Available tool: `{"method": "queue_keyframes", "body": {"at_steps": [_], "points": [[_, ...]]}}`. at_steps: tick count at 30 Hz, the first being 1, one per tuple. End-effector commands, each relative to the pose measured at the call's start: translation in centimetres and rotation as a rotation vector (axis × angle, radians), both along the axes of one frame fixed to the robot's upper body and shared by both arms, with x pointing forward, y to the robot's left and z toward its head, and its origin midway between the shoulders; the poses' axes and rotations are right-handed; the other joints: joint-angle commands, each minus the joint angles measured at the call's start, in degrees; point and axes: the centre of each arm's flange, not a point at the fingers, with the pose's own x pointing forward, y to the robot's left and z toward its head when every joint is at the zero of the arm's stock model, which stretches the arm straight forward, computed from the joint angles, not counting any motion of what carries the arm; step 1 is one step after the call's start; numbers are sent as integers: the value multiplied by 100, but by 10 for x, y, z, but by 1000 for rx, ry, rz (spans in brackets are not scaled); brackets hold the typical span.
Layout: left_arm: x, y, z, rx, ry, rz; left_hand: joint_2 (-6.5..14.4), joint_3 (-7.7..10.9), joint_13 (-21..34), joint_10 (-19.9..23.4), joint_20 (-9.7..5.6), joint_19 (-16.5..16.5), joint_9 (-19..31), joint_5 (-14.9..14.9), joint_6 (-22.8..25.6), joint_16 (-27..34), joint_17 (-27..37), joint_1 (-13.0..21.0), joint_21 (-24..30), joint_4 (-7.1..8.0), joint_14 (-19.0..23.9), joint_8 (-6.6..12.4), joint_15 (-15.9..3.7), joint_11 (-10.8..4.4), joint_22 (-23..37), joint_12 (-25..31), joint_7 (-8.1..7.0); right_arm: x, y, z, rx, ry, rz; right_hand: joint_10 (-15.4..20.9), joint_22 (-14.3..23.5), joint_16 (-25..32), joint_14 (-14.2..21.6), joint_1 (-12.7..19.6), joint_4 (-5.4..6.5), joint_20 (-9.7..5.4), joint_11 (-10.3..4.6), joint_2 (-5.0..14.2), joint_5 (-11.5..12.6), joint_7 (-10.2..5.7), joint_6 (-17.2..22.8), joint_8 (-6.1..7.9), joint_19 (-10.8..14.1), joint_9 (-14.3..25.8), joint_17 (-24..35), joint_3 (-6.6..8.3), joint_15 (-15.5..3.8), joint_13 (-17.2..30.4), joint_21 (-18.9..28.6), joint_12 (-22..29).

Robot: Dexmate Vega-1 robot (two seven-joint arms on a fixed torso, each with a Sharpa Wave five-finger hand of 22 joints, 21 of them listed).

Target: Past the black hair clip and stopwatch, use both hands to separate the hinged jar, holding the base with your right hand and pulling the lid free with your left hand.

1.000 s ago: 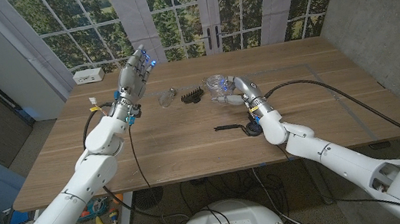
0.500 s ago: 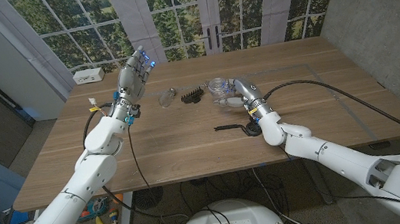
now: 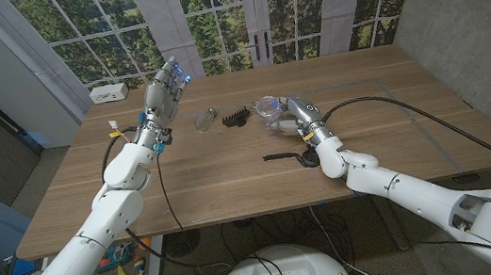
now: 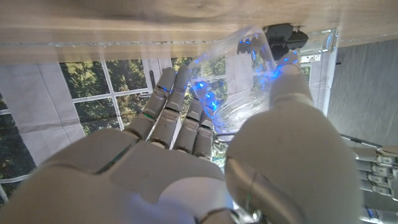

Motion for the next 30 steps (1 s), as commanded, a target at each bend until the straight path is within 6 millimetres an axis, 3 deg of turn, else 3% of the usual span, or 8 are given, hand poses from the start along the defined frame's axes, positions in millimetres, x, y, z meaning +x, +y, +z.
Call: {"method": "queue_keyframes", "body": {"at_steps": [1,6,12,17,19,25,30], "points": [[-3,-1,0,4,-7,0,51,2,16,-300,-12,32,-4,-9,13,13,9,-41,34,-59,-183,39,-61,1,15,32,-21,2,-1,3,-6,93,-84,-620,12,-165,-371,-331,378,142,73,412,31,114,-478,-243,-221,-89,-125,234,-437,-80,-177,-250],[-5,-2,2,8,-13,-1,38,1,16,-298,-3,38,-3,-29,18,11,9,-41,32,-82,-182,39,-56,5,15,31,-18,3,0,5,-1,141,-110,-1251,13,-353,-819,-497,374,295,230,304,97,296,-1092,-559,-399,-187,-282,145,-246,-173,-394,-298],[-6,-2,3,12,-18,-3,23,2,17,-299,1,41,-3,-56,20,10,9,-40,28,-115,-175,38,-48,0,16,28,-28,4,0,8,-1,172,-124,-1658,12,-464,-1111,-640,391,442,427,231,137,374,-1361,-696,-566,-245,-396,79,-74,-254,-569,-304],[-6,-3,5,17,-21,-6,13,4,18,-294,2,51,-2,-80,20,9,10,-39,27,-144,-170,36,-46,1,16,28,-26,5,1,10,-3,201,-144,-2118,11,-554,-1497,-821,410,646,668,158,200,502,-1842,-846,-795,-311,-529,-5,144,-380,-817,-294],[-6,-2,5,19,-22,-7,10,5,18,-293,9,55,-2,-87,23,8,10,-38,27,-152,-169,37,-46,1,16,28,-28,5,1,10,-1,214,-149,-2366,10,-568,-1660,-935,427,742,808,104,244,546,-2054,-866,-859,-346,-597,-75,201,-462,-940,-295],[-6,-2,6,21,-26,-5,-2,7,19,-293,20,53,-2,-115,23,7,10,-37,21,-186,-165,35,-46,6,17,26,-38,4,1,13,14,223,-130,-3072,4,-640,-2339,-1165,494,983,998,10,508,702,-2791,-901,-1191,-440,-815,-278,474,-724,-1360,-292],[-6,-1,6,21,-25,-1,-8,8,19,-293,23,54,-2,-131,21,5,10,-36,19,-207,-168,34,-44,9,17,25,-51,2,-7,16,95,242,-25,-3579,-3,-669,-2985,-1763,767,1162,1069,-20,667,693,-3058,-843,-1553,-497,-1034,-594,673,-981,-1813,-275]]}}
